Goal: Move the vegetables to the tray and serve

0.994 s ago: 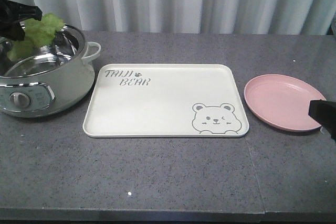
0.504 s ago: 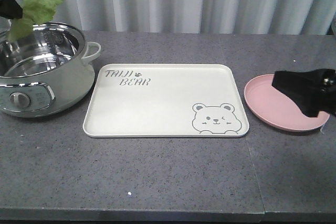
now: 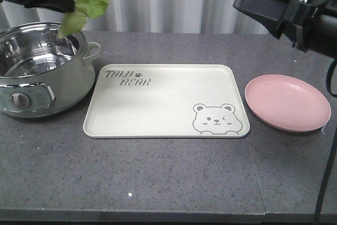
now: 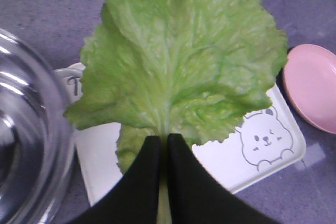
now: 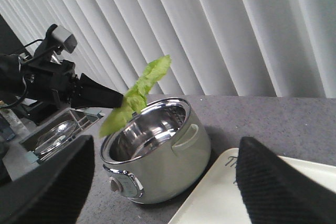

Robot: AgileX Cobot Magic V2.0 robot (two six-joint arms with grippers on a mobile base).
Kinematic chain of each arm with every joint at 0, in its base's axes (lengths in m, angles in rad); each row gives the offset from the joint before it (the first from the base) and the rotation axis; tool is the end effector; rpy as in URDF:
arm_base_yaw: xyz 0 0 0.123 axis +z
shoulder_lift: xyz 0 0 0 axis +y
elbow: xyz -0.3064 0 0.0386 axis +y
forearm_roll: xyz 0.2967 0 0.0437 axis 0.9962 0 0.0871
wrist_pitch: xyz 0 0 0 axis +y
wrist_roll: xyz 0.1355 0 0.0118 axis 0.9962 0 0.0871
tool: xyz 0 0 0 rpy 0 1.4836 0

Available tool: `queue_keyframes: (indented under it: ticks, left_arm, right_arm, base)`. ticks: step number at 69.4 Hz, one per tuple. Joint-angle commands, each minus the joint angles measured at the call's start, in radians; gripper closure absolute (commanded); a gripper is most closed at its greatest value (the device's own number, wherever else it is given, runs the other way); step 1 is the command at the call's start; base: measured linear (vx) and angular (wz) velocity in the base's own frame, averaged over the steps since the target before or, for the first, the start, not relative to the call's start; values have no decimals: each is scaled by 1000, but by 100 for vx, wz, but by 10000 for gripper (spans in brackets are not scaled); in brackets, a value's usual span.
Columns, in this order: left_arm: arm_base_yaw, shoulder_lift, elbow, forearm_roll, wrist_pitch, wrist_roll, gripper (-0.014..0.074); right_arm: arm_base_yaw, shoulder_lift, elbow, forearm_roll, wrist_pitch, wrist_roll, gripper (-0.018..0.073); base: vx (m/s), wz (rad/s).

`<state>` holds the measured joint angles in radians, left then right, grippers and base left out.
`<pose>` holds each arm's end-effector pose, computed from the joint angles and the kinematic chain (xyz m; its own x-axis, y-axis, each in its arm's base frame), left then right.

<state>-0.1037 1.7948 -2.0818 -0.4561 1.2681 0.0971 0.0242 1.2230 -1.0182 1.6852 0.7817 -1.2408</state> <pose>0.4498 -0.1043 0.4454 -0.7717 0.0364 -0.6349 0.3294 0.8769 -0.3501 0.3260 0.1031 0.4062 -0.3419 0.3283 -0.8805 -0.6302 0.6150 0.4740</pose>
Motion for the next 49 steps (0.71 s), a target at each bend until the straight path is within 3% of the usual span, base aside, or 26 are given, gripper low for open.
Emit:
queue_keyframes:
  ticks: [1, 24, 49]
  left_arm:
    - [-58, -53, -34, -45, -48, 4, 605]
    - [-239, -49, -34, -44, -129, 4, 605]
    - [-289, -38, -34, -44, -172, 4, 605]
  right_arm:
    - [-3, 31, -87, 81, 54, -15, 15]
    - [-3, 181, -182, 103, 135, -17, 15]
    - [-2, 244, -182, 103, 210, -21, 15]
  base:
    - [0, 0]
    - [0, 0]
    - [0, 0]
